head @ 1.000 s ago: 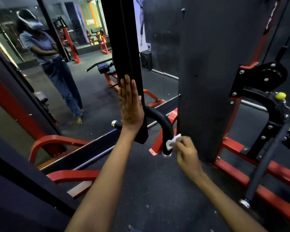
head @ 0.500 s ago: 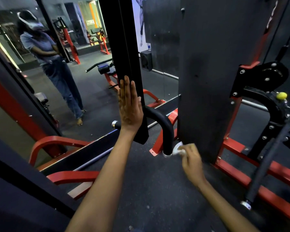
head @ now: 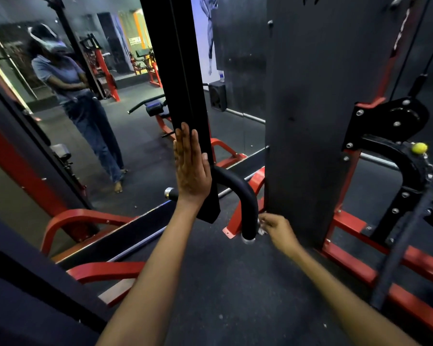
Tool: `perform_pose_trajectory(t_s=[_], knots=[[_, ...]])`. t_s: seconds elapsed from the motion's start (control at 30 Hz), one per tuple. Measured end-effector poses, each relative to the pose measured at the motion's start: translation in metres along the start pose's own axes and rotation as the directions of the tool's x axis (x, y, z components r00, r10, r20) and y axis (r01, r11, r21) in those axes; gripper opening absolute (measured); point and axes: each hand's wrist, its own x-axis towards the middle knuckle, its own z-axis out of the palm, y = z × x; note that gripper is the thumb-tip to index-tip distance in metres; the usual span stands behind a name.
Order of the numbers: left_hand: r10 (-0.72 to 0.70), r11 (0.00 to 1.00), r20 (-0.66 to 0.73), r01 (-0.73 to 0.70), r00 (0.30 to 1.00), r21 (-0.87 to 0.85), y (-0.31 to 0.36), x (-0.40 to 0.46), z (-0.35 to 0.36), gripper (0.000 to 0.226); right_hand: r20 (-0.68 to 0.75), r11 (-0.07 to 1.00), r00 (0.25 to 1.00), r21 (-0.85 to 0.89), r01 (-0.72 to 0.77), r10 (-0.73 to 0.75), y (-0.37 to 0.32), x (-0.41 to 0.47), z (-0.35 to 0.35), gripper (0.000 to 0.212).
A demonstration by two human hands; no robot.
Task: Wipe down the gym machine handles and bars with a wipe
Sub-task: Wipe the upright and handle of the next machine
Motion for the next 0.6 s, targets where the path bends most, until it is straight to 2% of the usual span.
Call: perform_pose_trajectory(t_s=[0.1,0.17,0.23,0.33,0.4,0.53,0.6], knots=[[0.001,1.0,0.009,-0.001,1.0,-0.008,-0.001,0.0,0.0,0.063,0.196,0.984,0.981,0.179,-0.021,-0.014,-0.046,0.032,-0.008,0.034],[-0.003,1.0,0.007,0.003,1.0,-0.015,-0.001,0.0,0.001,0.065,0.313,0.928,0.948,0.367,-0.064,-0.058,-0.079,0.053,-0.013,0.031],[0.004,1.0,0.001,-0.004,1.0,-0.016,-0.002,-0.001,0.001,0.065,0.414,0.862,0.906,0.487,-0.14,-0.086,-0.091,0.066,-0.017,0.038],[0.01,1.0,0.012,-0.01,1.0,-0.017,-0.003,-0.002,0.0,0.061,0.546,0.91,0.838,0.35,-0.222,-0.006,-0.071,0.062,-0.019,0.039],[0.022,1.0,0.013,-0.022,1.0,-0.018,-0.004,-0.003,-0.001,0.061,0.564,0.898,0.82,0.307,-0.314,0.094,-0.046,0.056,-0.014,0.034],[0.023,1.0,0.011,-0.023,1.0,-0.018,-0.004,0.0,-0.002,0.067,0.602,0.967,0.786,0.088,-0.237,0.138,-0.04,0.058,-0.01,0.032],[0.023,0.999,0.006,-0.023,1.0,-0.022,-0.004,-0.004,-0.001,0.064,0.63,0.966,0.772,0.141,-0.216,0.081,-0.066,0.065,-0.014,0.028]])
